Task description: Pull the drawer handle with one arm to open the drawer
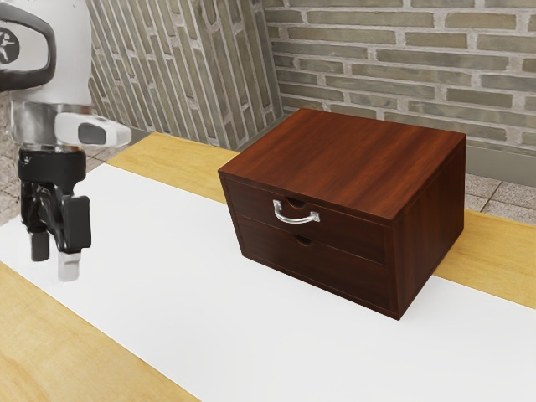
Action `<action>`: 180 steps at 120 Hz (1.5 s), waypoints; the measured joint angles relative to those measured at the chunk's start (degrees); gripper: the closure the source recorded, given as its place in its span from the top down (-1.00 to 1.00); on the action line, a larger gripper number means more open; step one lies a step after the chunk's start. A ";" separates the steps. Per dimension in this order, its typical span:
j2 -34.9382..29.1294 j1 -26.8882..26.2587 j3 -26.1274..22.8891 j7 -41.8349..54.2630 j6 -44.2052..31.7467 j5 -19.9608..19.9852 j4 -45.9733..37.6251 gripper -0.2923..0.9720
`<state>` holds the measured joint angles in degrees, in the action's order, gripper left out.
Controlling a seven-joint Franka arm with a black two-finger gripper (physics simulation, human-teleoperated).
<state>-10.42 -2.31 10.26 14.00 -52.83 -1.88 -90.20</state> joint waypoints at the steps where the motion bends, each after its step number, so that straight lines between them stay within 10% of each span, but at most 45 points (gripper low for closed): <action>1: 0.36 -0.03 -0.10 0.34 -1.12 -0.04 0.04 0.54; 50: -13.06 -2.02 -6.02 30.56 -34.15 -0.61 -18.37 0.54; 87: -5.76 -0.89 -9.40 62.15 -60.74 2.60 -22.65 0.32; 118: 0.67 -2.36 -9.47 76.19 -67.65 7.54 -17.51 -0.15; 180: 8.57 -1.60 -7.61 89.39 -70.26 11.56 -12.65 -0.25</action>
<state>-1.85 -3.91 2.65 103.39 -123.09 9.68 -102.85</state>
